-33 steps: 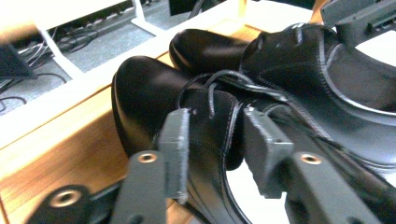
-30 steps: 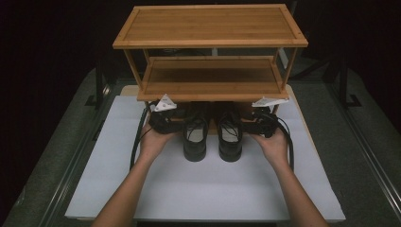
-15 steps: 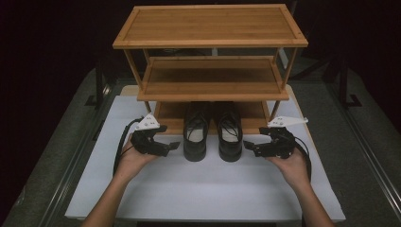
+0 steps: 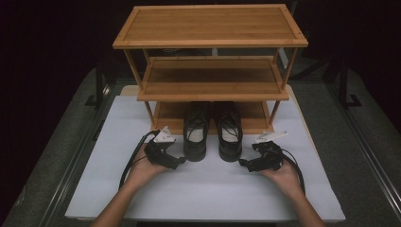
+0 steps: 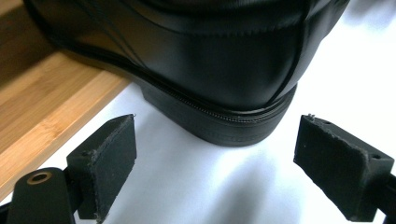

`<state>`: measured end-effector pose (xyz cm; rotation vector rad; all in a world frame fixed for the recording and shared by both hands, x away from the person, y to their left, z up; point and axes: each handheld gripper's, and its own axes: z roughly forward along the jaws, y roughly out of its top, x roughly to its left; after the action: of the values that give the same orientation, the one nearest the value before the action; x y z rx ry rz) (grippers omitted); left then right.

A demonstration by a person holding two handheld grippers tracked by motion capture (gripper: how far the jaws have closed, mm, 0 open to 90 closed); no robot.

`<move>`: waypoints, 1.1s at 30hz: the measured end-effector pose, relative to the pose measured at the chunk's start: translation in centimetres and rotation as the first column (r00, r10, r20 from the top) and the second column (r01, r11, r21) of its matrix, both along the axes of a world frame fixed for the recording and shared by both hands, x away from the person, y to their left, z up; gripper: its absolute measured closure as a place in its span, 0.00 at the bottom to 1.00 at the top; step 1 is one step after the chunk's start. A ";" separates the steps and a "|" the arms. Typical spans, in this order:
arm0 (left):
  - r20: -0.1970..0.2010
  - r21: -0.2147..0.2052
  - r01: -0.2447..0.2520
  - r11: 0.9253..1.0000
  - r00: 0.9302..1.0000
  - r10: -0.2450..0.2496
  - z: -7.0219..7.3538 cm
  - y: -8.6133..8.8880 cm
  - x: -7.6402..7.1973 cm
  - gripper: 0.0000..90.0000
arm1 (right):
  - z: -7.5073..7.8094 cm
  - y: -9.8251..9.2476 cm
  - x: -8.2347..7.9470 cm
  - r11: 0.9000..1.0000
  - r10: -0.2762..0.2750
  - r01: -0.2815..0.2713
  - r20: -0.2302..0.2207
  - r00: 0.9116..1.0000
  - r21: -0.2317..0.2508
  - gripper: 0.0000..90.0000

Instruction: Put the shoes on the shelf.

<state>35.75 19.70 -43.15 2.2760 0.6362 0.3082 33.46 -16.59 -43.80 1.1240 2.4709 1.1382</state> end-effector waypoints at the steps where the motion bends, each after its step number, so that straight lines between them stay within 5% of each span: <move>1: 0.002 0.019 0.012 1.000 1.000 -0.012 -0.4 -0.4 0.1 0.13 | -0.4 0.5 0.3 1.000 0.013 -0.013 -0.005 1.000 0.000 0.15; 12: 0.028 0.024 0.042 0.999 0.999 -0.043 -1.4 -1.9 0.5 0.14 | -0.9 2.4 1.2 0.999 0.051 -0.051 0.027 0.998 -0.019 0.15; 17: 0.026 -0.005 0.059 0.998 0.998 -0.059 -1.4 -2.6 0.4 0.17 | -1.0 3.5 0.8 0.998 0.060 -0.059 0.043 0.997 -0.016 0.19; 19: 0.047 0.038 0.049 0.998 0.998 -0.051 -1.6 -3.3 0.2 0.16 | -1.0 3.9 0.8 0.998 0.063 -0.062 0.048 0.997 -0.025 0.17; 21: 0.052 0.040 0.035 0.999 0.998 -0.037 -1.8 -3.4 0.2 0.17 | -1.2 4.4 0.6 0.997 0.046 -0.041 0.075 0.996 -0.063 0.18; 25: 0.051 0.024 0.004 1.000 0.999 -0.005 -1.9 -3.4 0.1 0.21 | -1.2 4.7 0.3 0.999 -0.023 0.025 0.069 0.997 -0.035 0.24; 33: 0.041 0.000 -0.001 1.000 0.999 0.001 -1.3 -3.3 0.1 0.24 | -0.7 4.8 0.2 0.999 -0.030 0.033 0.073 0.997 -0.034 0.27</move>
<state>35.82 16.42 -44.48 2.2636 0.6162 0.3548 33.61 -11.81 -44.49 1.0885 2.4004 1.1019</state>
